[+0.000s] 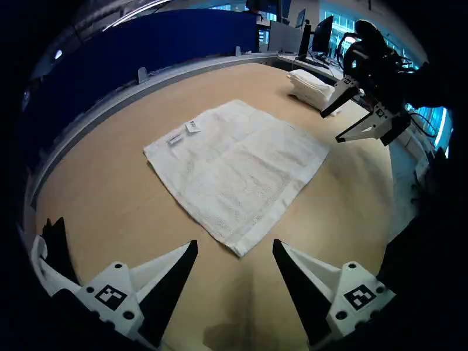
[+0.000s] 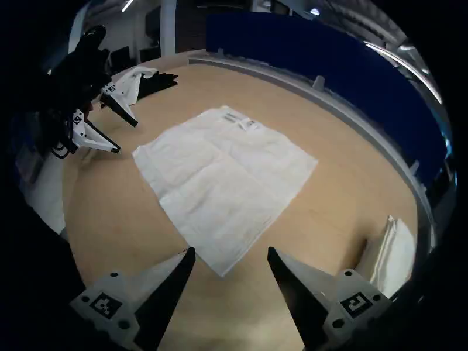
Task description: Fold towel
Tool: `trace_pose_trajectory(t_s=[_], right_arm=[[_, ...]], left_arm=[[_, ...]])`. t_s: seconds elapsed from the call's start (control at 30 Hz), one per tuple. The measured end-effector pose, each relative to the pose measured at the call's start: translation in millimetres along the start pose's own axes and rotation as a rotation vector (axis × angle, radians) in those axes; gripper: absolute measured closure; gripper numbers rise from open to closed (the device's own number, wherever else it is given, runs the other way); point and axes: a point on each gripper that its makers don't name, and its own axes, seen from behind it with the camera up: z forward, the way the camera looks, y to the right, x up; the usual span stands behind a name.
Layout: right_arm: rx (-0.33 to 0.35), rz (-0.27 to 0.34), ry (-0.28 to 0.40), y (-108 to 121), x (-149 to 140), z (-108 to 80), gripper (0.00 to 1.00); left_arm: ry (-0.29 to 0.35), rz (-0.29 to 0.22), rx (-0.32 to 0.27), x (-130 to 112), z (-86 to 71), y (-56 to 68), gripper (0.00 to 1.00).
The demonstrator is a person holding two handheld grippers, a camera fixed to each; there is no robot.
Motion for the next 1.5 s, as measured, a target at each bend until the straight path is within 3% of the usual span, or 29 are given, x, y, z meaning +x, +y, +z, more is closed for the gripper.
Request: trace_pose_trajectory(t_s=[0.23,0.4,0.57,0.9,1.1,1.23,1.3,1.5], right_arm=[[0.005,0.038,-0.029,-2,-21,16.9,0.07],[0.017,0.057,-0.043,-4,-30,22.6,0.18],[0.027,0.059,-0.049,-8,-34,24.0,0.32],[0.028,0.056,-0.064,-11,-40,25.5,0.72],[0.03,0.071,-0.068,-12,-41,25.9,0.78],[0.036,0.073,-0.073,-13,-41,25.7,0.81],[0.04,0.071,-0.074,-14,-41,25.9,0.81],[0.037,0.062,-0.071,-15,-38,26.2,0.83]], left_arm=[[-0.033,-0.017,-0.029,-14,15.9,7.0,0.06],[-0.045,-0.026,-0.033,-19,24.2,7.9,0.1],[-0.064,-0.034,-0.033,-23,27.6,9.1,0.22],[-0.071,-0.044,-0.014,-22,27.8,5.4,0.41],[-0.074,-0.039,0.008,-23,29.7,-0.2,0.5],[-0.076,-0.049,0.047,-24,31.3,-8.5,0.79],[-0.077,-0.056,0.066,-24,31.5,-12.5,0.88],[-0.073,-0.044,0.075,-24,31.7,-13.4,0.94]])
